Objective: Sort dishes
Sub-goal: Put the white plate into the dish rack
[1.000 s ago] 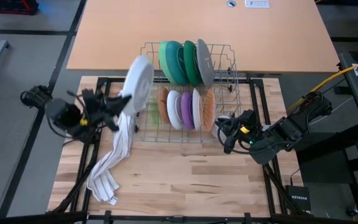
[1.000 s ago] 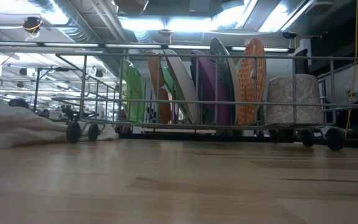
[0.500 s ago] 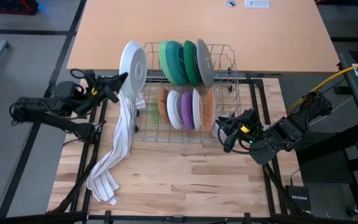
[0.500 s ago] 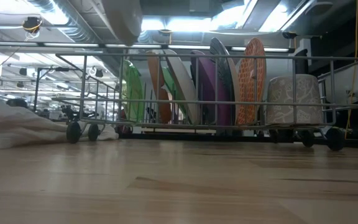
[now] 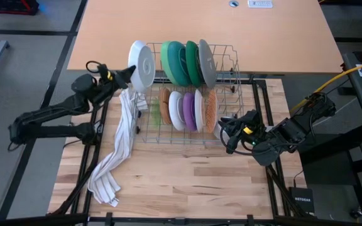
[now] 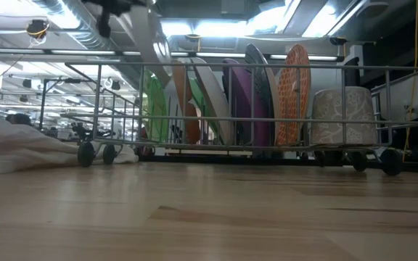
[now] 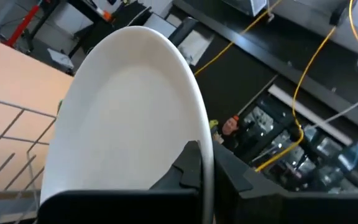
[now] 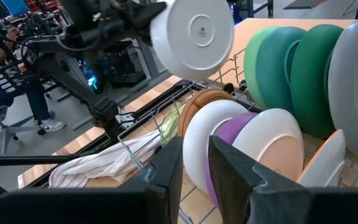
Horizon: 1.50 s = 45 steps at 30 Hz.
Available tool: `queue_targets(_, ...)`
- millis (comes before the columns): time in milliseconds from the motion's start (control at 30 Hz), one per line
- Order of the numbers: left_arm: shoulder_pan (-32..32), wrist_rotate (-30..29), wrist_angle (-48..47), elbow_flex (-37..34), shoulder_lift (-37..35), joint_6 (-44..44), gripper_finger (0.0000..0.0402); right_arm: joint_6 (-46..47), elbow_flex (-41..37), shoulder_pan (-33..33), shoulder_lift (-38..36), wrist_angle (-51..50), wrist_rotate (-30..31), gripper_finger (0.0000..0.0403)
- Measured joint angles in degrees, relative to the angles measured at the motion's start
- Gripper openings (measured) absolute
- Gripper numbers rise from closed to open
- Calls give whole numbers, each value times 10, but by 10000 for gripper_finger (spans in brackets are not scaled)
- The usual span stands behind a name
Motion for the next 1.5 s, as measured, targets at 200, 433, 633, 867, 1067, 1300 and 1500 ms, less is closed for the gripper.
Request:
queue_targets(200,115,102,50,-42,20,-60,0,0,0,0,0,0,0,82)
queue_targets(433,198,204,183,-61,98,-119,0,0,0,0,0,1,4,82)
queue_targets(633,227,241,281,-62,194,-175,0,0,0,0,0,1,6,82)
queue_targets(867,244,250,312,-62,262,-186,0,0,0,0,0,0,9,82)
queue_targets(1067,256,252,327,-61,277,-180,0,0,0,0,0,-1,9,82)
queue_targets(1300,260,238,319,-61,278,-166,0,0,0,0,0,-1,9,82)
queue_targets(1500,264,223,288,-60,277,-161,0,0,0,0,0,-1,9,82)
